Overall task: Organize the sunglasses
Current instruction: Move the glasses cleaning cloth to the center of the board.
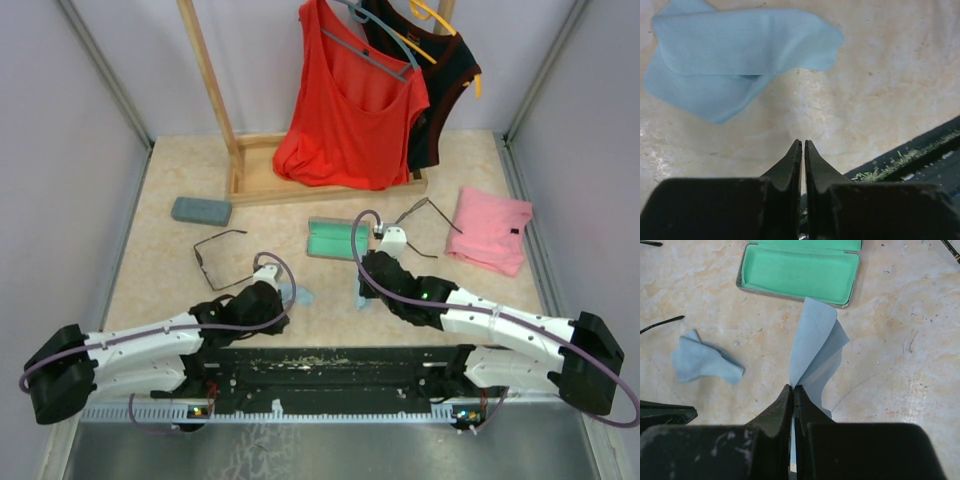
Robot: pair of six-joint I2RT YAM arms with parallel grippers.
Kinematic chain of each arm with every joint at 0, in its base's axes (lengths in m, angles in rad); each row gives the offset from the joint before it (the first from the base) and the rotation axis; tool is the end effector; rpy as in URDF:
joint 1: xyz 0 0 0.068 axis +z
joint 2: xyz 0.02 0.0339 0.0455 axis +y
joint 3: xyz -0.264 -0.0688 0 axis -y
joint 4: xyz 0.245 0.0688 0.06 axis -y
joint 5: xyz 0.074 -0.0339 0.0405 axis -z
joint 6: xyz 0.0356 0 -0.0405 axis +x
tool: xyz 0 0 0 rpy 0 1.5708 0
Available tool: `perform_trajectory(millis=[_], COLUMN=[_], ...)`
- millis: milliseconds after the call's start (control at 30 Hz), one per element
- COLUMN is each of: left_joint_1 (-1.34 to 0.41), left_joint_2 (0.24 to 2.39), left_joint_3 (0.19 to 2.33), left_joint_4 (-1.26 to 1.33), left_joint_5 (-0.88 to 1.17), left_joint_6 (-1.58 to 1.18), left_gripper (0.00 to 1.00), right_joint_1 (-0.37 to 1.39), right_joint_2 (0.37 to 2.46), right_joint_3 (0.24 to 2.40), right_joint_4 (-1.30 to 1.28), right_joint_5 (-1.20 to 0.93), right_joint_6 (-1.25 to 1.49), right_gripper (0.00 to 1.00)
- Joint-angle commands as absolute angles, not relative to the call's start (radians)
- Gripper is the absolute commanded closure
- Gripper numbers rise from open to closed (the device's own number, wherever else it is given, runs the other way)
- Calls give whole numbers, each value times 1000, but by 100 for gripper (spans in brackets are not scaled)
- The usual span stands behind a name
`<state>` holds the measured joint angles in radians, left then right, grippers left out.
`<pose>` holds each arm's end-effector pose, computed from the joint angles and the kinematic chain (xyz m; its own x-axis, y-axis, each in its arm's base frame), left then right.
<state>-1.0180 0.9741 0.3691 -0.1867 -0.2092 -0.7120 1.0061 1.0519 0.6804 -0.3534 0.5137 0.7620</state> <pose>0.1028 -0.1525 0.1644 -0.7767 0.0417 -0.6285 0.3281 0.8785 -0.3472 0.1313 0.1746 0.2401 -0.6287 0.1311 -0.7665 -0.1449 0.9487 0.2811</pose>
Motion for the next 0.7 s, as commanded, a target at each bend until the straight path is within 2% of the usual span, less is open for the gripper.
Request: perform_trajectory(millis=[0,300,533,667], left_joint_1=[-1021,-980,-896,-823], left_joint_2=[1059,1249,1390,1459], left_joint_3=[380,461,526,552], left_joint_4=[-160,-91,-32,48], left_joint_5=[-308,-410,-411,-367], left_joint_6=[-746,-687,-624,-581], left_gripper=[90,68,57,55], right_joint_1=[1015,1014,1014,1013], right_joint_2=[1033,1057,1066,1065], right_joint_3=[684,692,691,686], right_joint_4=[-313,-288,-281,-283], right_joint_5=[529,513,514,521], right_joint_6=[769,742,725,720], right_gripper=[100,100,100,100])
